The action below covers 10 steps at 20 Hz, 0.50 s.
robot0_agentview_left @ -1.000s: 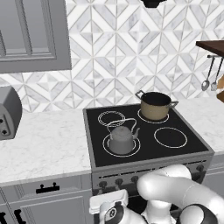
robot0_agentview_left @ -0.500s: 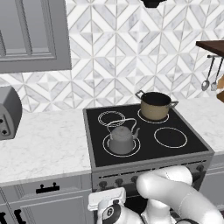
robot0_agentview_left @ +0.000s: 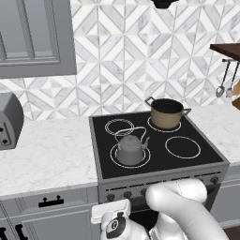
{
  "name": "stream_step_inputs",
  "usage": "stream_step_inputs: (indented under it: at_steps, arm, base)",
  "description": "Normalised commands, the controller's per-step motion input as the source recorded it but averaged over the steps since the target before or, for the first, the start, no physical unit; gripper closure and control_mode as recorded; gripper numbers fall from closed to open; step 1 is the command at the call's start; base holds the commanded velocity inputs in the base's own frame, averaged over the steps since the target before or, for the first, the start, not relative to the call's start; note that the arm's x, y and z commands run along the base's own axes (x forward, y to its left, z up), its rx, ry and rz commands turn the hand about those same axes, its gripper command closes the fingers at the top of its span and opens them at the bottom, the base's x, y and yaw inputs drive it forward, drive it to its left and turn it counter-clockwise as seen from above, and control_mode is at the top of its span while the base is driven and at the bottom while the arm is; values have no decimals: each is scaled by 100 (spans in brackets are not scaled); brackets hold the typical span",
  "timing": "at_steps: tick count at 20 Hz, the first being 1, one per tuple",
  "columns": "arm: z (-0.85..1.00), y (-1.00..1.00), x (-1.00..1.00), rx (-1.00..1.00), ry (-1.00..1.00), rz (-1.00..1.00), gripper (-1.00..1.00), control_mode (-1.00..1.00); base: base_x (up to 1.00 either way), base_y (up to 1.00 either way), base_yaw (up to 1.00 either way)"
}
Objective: Pick the kettle from the counter and place it on a stove burner. Then turn the burner on.
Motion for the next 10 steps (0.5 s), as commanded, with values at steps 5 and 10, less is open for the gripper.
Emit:
stream_step_inputs:
  at_steps: [5,10]
  arm:
    - [-22,0,20,0,-3,0,-100,-100]
    - [-16,0,20,0,-1,0,-100,-100]
  base:
    - [0,0,0]
    - [0,0,0]
